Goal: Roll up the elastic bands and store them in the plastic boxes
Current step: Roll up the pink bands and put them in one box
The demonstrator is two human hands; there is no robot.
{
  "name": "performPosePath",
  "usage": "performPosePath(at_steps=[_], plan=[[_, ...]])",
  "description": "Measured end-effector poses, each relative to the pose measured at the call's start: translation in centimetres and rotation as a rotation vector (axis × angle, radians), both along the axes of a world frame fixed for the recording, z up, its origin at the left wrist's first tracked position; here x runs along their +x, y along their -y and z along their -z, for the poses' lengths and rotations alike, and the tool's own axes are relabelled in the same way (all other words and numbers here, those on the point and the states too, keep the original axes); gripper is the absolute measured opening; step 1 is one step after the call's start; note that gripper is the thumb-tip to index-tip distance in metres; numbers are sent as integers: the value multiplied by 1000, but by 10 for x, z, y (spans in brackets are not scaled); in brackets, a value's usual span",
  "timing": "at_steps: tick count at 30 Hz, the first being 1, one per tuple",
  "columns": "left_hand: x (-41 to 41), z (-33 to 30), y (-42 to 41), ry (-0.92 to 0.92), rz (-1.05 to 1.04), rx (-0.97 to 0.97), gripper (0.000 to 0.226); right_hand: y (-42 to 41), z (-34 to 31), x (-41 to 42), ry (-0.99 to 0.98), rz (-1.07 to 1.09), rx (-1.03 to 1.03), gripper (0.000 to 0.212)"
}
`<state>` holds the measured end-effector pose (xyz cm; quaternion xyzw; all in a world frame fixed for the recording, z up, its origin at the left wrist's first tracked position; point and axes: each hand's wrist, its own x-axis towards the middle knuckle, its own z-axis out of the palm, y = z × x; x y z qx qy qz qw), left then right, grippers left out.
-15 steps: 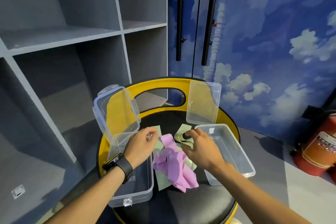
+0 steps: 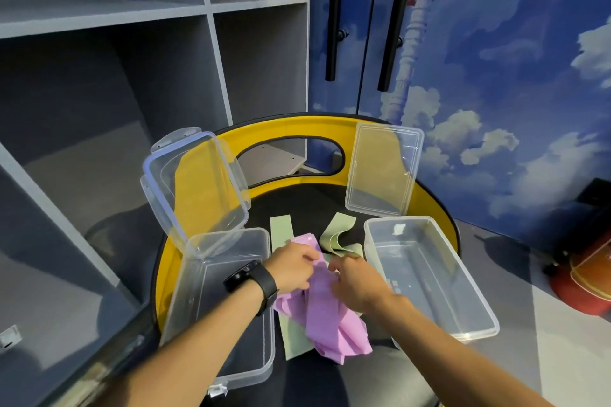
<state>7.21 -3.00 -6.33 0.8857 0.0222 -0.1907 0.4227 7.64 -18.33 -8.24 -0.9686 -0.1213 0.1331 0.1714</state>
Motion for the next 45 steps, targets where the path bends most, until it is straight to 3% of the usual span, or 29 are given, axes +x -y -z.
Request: performPosePath(at_steps=[4,8,11,13,15,19,24,26,29,34,40,45], plan=[[0,14,10,-57,68,179,32,1,10,4,-43,-37,-87,28],[2,21,13,-55,41,190,27,1,7,7,12,-1,-41,25],[3,14,11,-16,73,177,26,-1,-3,10,27,49,128,20],[3,4,8,36,58,176,5,0,-14,12,11,81,338,16],[5,-7,4,87,2,108,15,1,-29,13,-39,125,557,12],[3,-40,-2,62,-119,-193,14,5,-60,9,-248,261,967,17],[-10,-78,-6,184,-159,-368,17,10,-80,-1,-348,293,961,53],[-14,-89,-6,263,-177,-378,19,10,-91,-7,-349,248,960,51],[-22,-102,-5,312,-150,-390,33,8,-112,-15,-386,167,1131,39],[-35,-122,-1,335,-89,-429,46,0,-134,-23,-135,124,1182,18],[-34,-139,2,372,-112,-505,32,-6,-146,-23,197,59,1041,19],[-31,-152,5,477,-226,-513,24,-3,-158,-18,319,50,977,28]])
